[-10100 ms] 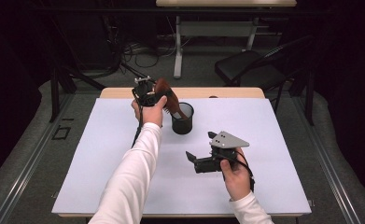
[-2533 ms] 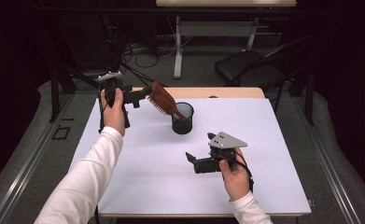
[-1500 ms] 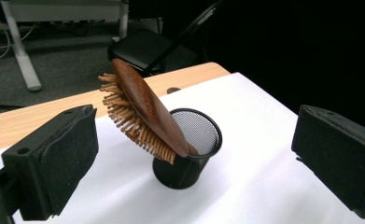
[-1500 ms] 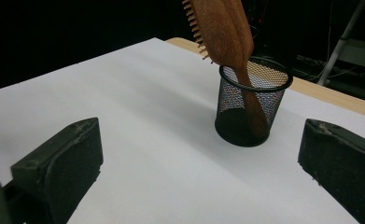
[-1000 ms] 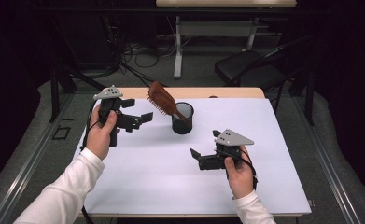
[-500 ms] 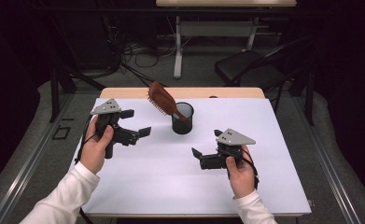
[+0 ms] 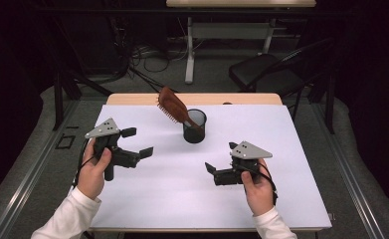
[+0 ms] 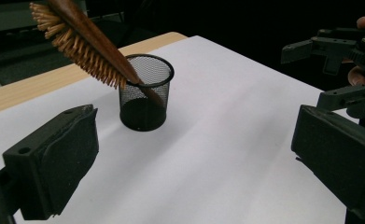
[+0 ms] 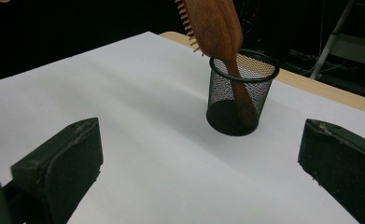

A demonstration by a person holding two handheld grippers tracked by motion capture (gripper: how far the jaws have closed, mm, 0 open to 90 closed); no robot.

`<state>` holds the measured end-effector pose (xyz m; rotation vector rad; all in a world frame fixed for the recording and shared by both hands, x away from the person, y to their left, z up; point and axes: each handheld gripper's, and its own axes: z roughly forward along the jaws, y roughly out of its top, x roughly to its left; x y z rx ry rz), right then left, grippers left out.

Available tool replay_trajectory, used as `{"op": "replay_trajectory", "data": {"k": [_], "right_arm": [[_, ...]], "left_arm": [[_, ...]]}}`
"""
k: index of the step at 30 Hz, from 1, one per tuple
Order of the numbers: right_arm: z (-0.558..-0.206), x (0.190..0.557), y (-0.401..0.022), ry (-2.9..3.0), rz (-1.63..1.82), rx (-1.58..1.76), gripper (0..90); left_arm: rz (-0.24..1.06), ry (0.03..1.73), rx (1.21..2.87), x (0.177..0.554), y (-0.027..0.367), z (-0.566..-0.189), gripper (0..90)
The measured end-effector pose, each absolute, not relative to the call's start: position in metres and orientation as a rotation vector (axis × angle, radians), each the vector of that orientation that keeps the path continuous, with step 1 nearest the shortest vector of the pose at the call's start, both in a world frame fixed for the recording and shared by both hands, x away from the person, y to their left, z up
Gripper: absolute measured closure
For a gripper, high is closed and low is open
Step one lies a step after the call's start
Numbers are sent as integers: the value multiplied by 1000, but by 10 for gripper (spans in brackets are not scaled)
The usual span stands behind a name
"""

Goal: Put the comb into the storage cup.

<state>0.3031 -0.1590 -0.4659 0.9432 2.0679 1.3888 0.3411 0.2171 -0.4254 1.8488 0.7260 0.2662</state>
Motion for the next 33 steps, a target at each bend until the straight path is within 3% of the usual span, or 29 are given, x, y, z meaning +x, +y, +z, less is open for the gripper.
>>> {"op": "replay_trajectory", "data": {"k": [33], "right_arm": [[-496,268,-243,1946,1292,1142,0]], "left_arm": [[283,885,1689,307,269,-490,10]]}}
